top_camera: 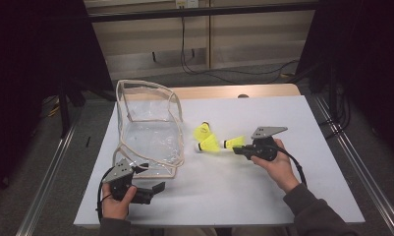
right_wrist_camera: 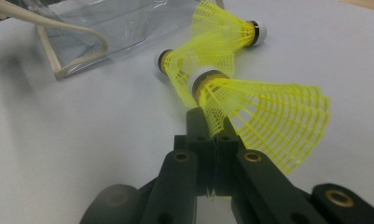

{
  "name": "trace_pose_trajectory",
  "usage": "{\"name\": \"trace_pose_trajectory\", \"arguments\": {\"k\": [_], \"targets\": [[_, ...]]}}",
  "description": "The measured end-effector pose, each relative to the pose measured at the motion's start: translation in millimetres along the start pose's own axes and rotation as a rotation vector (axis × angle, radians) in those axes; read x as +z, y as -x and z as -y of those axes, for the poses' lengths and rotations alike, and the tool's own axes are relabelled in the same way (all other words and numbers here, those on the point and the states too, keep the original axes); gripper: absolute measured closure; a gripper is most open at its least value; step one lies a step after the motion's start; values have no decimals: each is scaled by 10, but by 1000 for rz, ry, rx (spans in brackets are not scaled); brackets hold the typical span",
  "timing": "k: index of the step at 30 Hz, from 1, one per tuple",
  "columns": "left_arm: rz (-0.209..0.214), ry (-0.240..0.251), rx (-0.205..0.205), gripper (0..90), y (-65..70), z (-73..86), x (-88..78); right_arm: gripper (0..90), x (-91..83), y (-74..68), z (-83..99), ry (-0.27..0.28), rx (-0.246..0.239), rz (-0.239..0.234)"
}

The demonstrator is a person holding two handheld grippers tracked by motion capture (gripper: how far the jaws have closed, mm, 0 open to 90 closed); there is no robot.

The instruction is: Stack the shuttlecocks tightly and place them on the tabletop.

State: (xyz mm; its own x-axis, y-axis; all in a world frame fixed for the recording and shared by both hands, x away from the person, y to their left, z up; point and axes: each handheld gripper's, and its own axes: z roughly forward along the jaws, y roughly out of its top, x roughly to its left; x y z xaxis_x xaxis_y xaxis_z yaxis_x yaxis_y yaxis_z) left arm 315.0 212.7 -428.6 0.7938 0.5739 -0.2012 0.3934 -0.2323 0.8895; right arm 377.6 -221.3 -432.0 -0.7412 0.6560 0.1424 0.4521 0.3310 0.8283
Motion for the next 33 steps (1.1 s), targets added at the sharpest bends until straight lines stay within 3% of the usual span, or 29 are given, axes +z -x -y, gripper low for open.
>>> {"name": "trace_pose_trajectory", "arguments": {"k": [33], "targets": [[-10,-1,-2,29,8,19,-31,893,113,-28,-80,-11,-19,-14]]}}
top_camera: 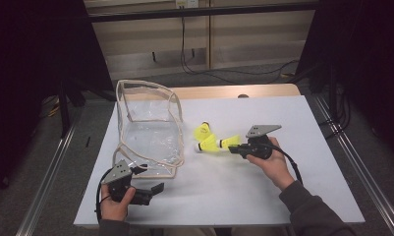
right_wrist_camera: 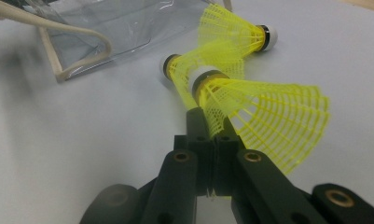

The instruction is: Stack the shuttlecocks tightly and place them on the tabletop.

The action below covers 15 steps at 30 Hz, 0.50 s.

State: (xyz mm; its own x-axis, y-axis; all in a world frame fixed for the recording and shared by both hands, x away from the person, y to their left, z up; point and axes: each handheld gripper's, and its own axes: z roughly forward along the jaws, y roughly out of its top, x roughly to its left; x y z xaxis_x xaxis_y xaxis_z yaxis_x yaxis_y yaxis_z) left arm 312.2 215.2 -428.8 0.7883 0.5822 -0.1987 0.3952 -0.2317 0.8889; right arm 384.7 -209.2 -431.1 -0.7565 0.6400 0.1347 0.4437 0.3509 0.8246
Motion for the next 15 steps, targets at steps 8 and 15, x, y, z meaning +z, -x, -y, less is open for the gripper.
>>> {"name": "trace_pose_trajectory", "arguments": {"k": [8,15], "targets": [[2,-1,2,29,-3,1,1,892,33,29,-5,-9,0,8],[2,-1,-2,29,-5,4,2,892,84,44,-6,-20,0,10]]}}
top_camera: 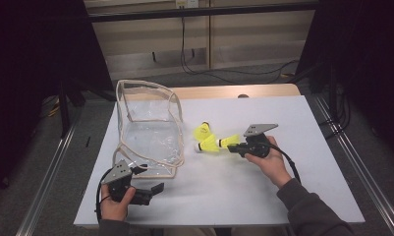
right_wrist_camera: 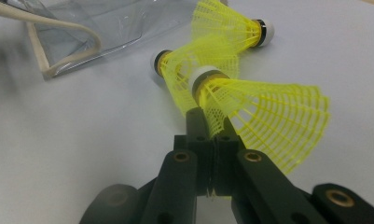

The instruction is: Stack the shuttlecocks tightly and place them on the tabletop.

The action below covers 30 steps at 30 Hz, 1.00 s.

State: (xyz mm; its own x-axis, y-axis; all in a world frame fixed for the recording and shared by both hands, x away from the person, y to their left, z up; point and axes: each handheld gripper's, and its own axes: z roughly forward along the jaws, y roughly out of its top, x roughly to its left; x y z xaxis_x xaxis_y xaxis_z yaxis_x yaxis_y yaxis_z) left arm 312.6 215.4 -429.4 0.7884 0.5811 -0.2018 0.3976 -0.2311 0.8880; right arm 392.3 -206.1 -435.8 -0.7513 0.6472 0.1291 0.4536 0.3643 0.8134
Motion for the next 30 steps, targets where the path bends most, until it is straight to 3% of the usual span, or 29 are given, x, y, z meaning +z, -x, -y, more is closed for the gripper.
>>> {"name": "trace_pose_trajectory", "arguments": {"k": [30], "targets": [[5,-1,2,29,-7,1,11,891,105,0,-41,-15,-14,-8]]}}
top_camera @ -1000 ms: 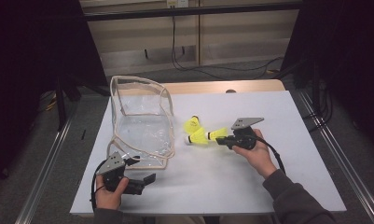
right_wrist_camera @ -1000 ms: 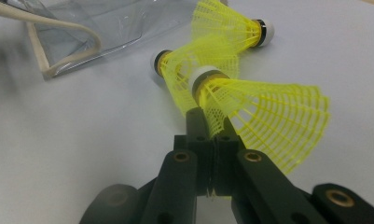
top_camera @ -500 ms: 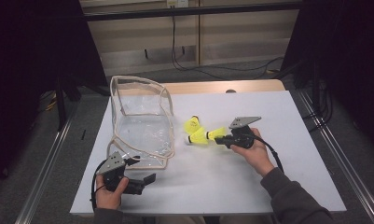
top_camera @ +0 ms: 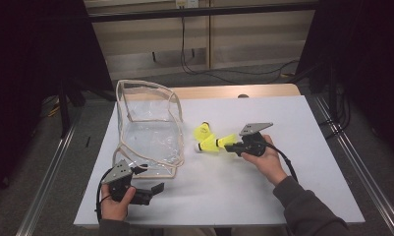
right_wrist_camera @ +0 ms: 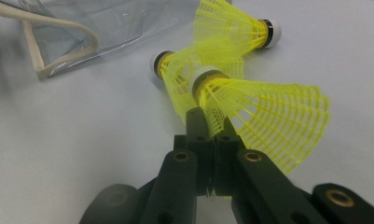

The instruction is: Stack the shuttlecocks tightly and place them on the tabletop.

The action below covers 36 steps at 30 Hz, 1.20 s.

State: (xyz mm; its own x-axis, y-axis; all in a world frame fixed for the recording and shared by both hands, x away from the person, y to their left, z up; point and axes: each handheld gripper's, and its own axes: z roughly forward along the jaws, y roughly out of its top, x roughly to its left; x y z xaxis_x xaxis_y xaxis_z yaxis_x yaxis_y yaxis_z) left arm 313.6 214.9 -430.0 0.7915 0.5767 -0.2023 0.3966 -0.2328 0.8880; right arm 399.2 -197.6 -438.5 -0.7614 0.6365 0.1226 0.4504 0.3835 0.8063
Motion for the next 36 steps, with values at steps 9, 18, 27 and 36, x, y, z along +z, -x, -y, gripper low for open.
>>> {"name": "trace_pose_trajectory", "arguments": {"k": [9,18,27,36], "targets": [[-2,-4,3,29,-3,1,-1,891,24,-14,4,-1,5,-4],[-4,-4,3,29,-3,1,2,891,39,-14,8,-3,-3,-1],[-3,-4,4,29,-4,1,2,891,80,-40,-2,-9,-12,-9],[-3,-7,6,29,-2,1,-1,891,110,-54,-1,-11,-13,-14]]}}
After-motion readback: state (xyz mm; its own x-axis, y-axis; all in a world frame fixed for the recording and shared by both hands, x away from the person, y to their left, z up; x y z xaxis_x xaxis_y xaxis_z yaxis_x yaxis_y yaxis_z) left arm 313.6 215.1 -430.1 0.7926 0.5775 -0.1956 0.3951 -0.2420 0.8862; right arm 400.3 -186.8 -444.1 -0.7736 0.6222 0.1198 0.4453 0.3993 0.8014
